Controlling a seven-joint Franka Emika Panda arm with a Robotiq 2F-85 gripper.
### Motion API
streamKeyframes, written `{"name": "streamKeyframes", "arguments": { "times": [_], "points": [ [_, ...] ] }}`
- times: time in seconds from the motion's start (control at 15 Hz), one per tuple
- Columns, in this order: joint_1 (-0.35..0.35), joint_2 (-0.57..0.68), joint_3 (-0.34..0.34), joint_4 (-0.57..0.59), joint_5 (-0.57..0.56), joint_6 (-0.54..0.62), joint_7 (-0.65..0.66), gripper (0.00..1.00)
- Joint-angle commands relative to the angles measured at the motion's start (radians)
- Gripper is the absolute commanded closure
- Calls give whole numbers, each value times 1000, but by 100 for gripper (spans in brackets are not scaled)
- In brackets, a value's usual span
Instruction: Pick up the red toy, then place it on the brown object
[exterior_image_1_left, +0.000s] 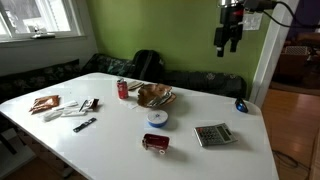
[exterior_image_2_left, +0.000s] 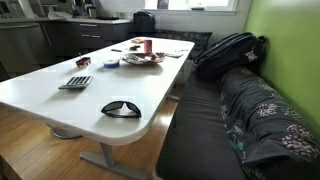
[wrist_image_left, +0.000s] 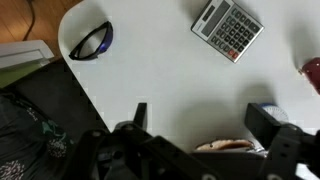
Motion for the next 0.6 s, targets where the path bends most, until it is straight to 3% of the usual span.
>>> {"name": "streamKeyframes", "arguments": {
  "times": [0.0, 0.53],
  "points": [
    [22, 44, -11, 34, -13, -24, 4, 0],
    [30, 98, -9, 92, -21, -57, 4, 0]
  ]
}}
